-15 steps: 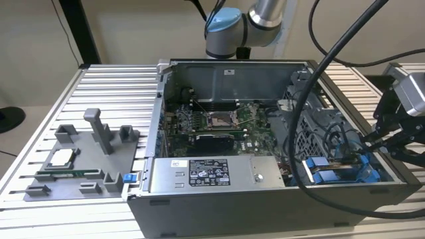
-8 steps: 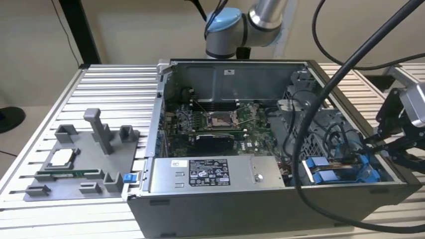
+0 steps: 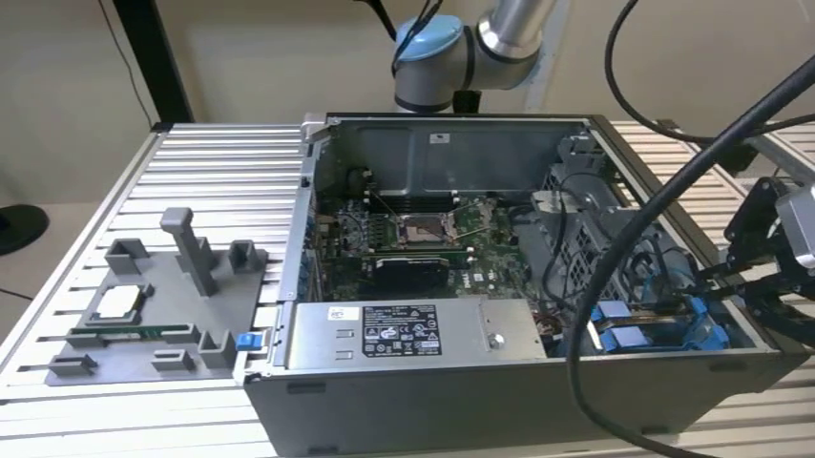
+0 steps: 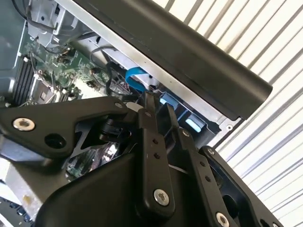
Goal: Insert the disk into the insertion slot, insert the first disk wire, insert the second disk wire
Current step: 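Insert the second disk wire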
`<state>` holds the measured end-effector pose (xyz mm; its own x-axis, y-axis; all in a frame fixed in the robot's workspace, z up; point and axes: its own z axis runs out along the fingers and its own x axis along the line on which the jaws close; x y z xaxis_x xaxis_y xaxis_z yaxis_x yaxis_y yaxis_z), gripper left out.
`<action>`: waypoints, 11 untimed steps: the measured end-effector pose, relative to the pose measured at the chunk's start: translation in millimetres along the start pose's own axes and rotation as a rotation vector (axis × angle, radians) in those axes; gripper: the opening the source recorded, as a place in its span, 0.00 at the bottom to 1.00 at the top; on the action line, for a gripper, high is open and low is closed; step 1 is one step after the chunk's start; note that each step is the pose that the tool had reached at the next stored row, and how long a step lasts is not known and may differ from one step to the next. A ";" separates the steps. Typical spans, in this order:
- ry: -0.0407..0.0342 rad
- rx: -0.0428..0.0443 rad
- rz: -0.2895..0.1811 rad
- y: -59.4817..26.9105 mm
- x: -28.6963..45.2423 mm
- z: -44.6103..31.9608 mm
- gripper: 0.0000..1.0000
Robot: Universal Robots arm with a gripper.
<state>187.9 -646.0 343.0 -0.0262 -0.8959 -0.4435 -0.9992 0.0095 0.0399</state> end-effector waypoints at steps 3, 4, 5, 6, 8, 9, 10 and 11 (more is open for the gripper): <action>-0.0159 -0.0004 -0.001 -0.1 3.4 2.0 1.00; -0.0239 -0.0006 -0.001 -0.2 3.7 2.7 1.00; -0.0330 -0.0009 -0.001 -0.2 4.0 3.3 1.00; -0.0409 -0.0011 -0.001 -0.2 4.4 4.0 1.00; -0.0531 -0.0014 -0.002 -0.3 5.3 5.8 1.00; -0.0579 -0.0015 -0.002 -0.3 5.9 6.8 0.00; -0.0623 -0.0016 -0.002 -0.3 6.3 7.6 0.00; -0.0675 -0.0018 -0.002 -0.2 6.7 8.4 0.00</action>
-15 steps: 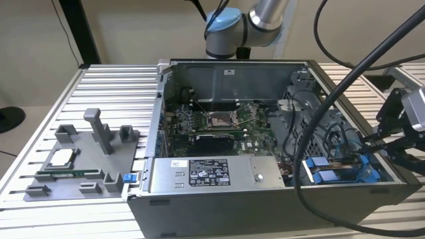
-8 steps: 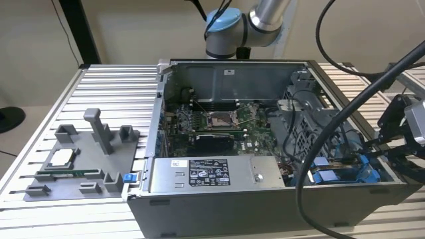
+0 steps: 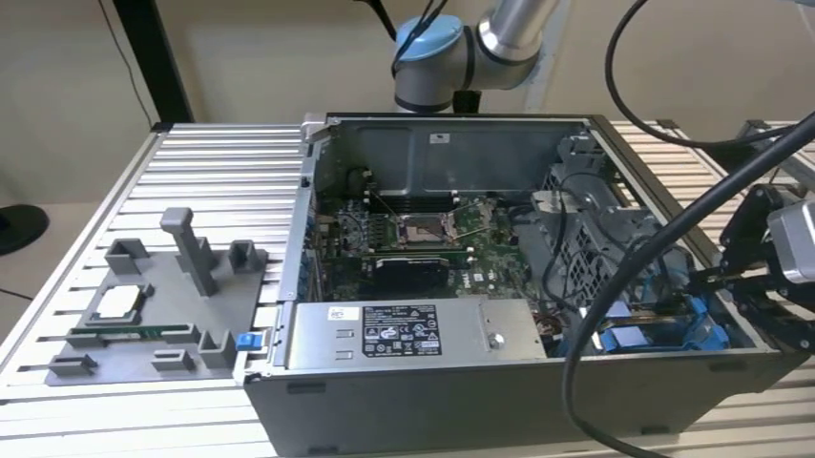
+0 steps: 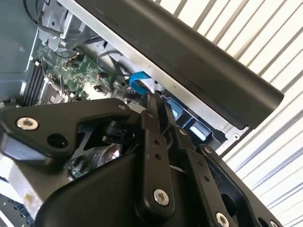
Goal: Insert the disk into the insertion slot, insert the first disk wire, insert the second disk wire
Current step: 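Insert the second disk wire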
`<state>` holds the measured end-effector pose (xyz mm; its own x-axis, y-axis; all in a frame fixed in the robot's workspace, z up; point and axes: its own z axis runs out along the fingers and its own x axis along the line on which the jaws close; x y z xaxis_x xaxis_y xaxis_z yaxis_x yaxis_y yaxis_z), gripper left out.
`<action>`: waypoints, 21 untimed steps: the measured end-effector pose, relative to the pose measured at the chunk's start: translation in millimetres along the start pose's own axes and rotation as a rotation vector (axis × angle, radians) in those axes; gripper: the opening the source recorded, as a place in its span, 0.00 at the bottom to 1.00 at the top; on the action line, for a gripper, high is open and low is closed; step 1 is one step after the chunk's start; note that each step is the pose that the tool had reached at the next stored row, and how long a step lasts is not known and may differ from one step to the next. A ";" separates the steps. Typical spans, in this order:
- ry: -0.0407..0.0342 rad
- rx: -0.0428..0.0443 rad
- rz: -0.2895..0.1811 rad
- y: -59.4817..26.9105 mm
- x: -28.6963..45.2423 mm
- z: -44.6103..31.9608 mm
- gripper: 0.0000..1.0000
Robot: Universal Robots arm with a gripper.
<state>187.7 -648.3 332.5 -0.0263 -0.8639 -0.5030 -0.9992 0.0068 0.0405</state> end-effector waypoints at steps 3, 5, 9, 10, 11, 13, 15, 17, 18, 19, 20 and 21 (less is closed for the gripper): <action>-0.0142 -0.0002 0.000 0.9 0.5 0.9 0.00; -0.0154 -0.0004 0.000 2.3 0.2 0.5 0.00; -0.0153 -0.0004 0.000 8.4 -5.3 -9.3 0.00; -0.0152 -0.0003 0.000 10.2 -7.1 -12.3 0.00; -0.0154 -0.0004 -0.001 12.0 -8.9 -15.4 0.00; -0.0153 -0.0004 -0.001 16.7 -11.7 -20.3 0.00; -0.0155 -0.0001 -0.001 24.1 -13.3 -22.3 0.00; -0.0152 0.0008 -0.001 31.4 -14.6 -23.9 0.00; -0.0152 0.0015 -0.002 35.1 -15.0 -24.5 0.00; -0.0152 0.0023 -0.002 38.5 -15.4 -24.8 0.00; -0.0153 0.0035 -0.003 42.1 -15.8 -25.1 0.00; -0.0153 0.0048 -0.004 46.1 -15.9 -25.2 0.00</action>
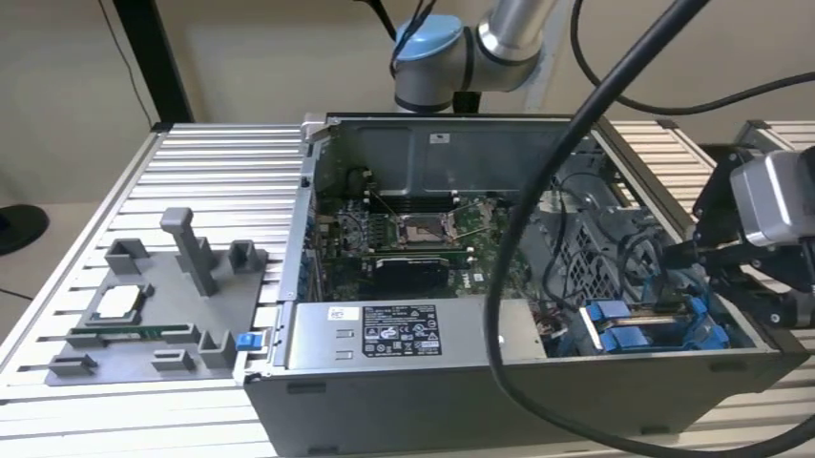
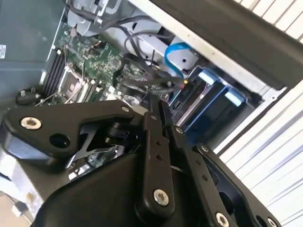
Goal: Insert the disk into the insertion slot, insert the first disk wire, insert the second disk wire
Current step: 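Insert the second disk wire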
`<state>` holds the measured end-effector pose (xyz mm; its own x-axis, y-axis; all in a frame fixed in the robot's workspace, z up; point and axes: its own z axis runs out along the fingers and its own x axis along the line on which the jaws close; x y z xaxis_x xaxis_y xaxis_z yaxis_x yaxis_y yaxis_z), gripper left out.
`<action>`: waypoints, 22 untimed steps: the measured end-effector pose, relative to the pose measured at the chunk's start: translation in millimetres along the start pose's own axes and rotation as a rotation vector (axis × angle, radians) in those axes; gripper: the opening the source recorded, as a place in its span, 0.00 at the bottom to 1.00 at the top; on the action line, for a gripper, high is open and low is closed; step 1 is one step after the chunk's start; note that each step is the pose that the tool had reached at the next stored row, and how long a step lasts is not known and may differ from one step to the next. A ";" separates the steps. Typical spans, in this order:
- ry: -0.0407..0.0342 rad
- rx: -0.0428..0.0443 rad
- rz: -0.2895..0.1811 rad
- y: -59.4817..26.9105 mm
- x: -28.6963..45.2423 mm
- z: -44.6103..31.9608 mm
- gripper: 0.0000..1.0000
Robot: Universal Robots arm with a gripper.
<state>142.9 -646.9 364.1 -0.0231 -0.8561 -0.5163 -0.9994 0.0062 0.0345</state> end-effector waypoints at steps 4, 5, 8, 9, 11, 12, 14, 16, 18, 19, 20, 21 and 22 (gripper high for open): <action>0.0221 0.0331 -0.019 9.4 0.1 0.2 0.00; 0.0336 0.0449 -0.026 10.8 0.2 0.2 0.00; 0.0683 0.0732 -0.042 16.4 0.3 0.4 0.00; 0.0804 0.0794 -0.046 18.5 0.4 0.4 0.00; 0.1078 0.0893 -0.051 23.2 0.4 0.5 0.00; 0.1214 0.0933 -0.054 25.4 0.5 0.6 0.00; 0.1482 0.1004 -0.058 29.7 0.6 0.8 0.00; 0.1769 0.1090 -0.063 33.8 0.5 1.3 0.00; 0.1962 0.1140 -0.066 38.7 -0.7 3.2 0.00; 0.1988 0.1152 -0.067 42.2 -2.3 4.8 0.00; 0.1990 0.1161 -0.067 45.4 -4.5 6.4 0.00; 0.1994 0.1176 -0.068 48.3 -6.5 7.8 0.00; 0.2000 0.1235 -0.071 49.7 -8.3 9.4 0.00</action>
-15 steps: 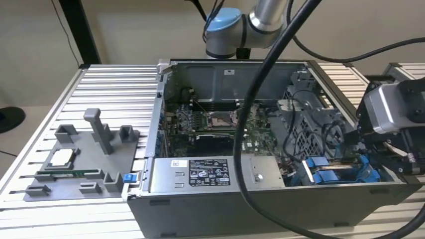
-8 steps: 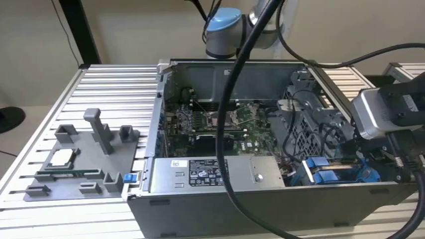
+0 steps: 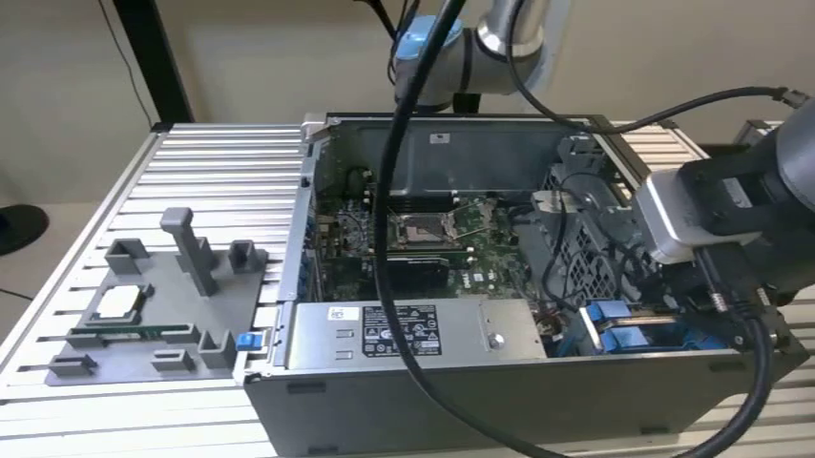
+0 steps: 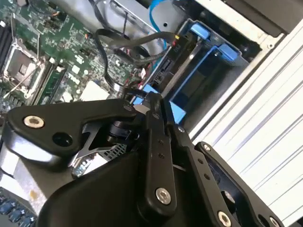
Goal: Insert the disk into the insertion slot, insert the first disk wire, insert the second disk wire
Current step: 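Insert the second disk wire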
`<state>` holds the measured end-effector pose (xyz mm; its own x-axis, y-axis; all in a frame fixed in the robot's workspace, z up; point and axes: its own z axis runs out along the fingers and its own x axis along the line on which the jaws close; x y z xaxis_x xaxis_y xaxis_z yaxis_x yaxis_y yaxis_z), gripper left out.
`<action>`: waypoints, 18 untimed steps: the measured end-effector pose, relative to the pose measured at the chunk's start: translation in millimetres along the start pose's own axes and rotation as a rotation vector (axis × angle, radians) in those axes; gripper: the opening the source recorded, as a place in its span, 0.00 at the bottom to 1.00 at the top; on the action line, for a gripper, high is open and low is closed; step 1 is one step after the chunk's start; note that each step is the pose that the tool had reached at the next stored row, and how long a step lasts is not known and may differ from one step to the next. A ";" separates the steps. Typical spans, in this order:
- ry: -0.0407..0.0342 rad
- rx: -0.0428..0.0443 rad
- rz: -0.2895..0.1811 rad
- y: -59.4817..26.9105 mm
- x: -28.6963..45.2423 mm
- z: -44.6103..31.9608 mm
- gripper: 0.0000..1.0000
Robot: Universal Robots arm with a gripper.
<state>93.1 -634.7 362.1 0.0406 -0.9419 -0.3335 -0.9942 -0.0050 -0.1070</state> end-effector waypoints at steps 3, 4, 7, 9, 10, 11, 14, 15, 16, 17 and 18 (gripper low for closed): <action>0.0029 0.0289 -0.010 1.6 -5.9 2.6 0.00; 0.0042 0.0378 -0.014 1.9 -7.8 3.5 0.00; 0.0315 0.0507 -0.022 2.3 -13.1 6.3 0.00; 0.0652 0.0539 -0.028 2.4 -16.3 8.0 0.00; 0.0848 0.0549 -0.031 2.4 -17.8 8.6 0.00; 0.1006 0.0550 -0.034 2.5 -18.6 9.3 0.00; 0.1121 0.0544 -0.035 2.5 -18.8 9.7 0.00; 0.1121 0.0545 -0.035 2.5 -18.8 9.8 0.00; 0.1119 0.0545 -0.035 2.6 -19.0 10.0 0.00; 0.1122 0.0545 -0.035 2.5 -19.5 10.0 0.00; 0.1123 0.0545 -0.035 2.5 -20.1 10.2 0.00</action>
<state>90.8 -612.3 359.0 0.0611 -0.9731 -0.2220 -0.9854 -0.0234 -0.1686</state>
